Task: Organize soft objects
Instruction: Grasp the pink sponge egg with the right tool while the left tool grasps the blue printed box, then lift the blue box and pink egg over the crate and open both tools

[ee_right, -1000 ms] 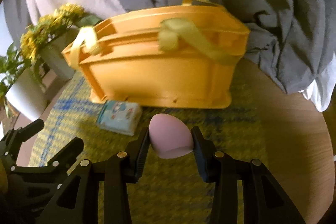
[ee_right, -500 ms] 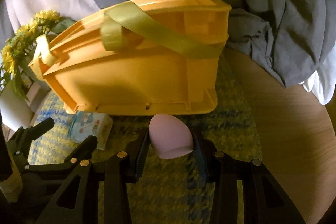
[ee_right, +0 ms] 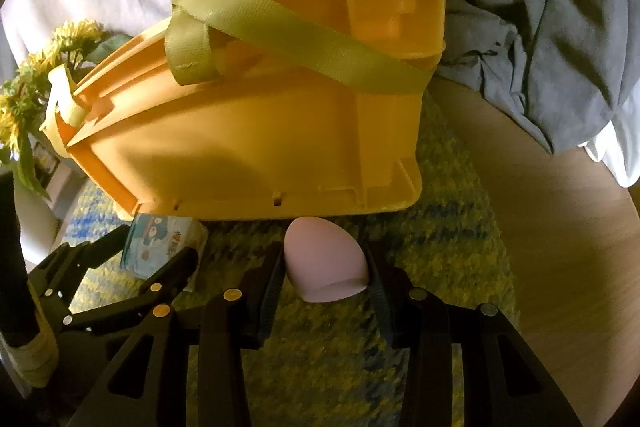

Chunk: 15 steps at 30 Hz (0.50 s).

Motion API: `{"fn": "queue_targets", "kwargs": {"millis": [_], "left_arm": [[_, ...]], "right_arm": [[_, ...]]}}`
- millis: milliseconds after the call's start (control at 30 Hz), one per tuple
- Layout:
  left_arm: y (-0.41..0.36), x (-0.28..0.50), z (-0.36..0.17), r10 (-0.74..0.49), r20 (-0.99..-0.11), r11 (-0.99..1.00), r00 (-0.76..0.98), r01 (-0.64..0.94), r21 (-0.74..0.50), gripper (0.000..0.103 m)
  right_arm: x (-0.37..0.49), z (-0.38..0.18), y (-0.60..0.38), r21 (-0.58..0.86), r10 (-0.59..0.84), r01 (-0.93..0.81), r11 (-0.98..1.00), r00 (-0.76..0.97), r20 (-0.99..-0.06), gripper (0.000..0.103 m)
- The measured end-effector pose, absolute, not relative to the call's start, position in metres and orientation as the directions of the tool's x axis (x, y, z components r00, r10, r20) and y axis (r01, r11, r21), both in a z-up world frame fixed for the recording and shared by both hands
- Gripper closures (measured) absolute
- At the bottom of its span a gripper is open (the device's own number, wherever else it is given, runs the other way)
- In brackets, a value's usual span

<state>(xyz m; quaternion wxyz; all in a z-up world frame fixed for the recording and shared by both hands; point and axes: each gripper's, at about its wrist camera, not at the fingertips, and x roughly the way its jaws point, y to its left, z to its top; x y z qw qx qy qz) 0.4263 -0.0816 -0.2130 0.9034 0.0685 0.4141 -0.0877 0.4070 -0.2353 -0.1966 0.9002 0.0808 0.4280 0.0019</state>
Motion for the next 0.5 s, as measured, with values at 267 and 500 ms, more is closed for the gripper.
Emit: {"fn": "queue_targets", "kwargs": {"millis": [267, 500], "left_arm": [[-0.068, 0.401, -0.189, -0.102, -0.729, 0.981, 0.677, 0.189, 0.038, 0.030], [-0.054, 0.373, -0.157, -0.109, -0.692, 0.986, 0.714, 0.163, 0.014, 0.030]], "right_arm": [[0.394, -0.183, -0.233, 0.159, 0.084, 0.059, 0.985, 0.646, -0.759, 0.062], [0.373, -0.158, -0.228, 0.166, 0.095, 0.040, 0.985, 0.679, -0.728, 0.062]]}}
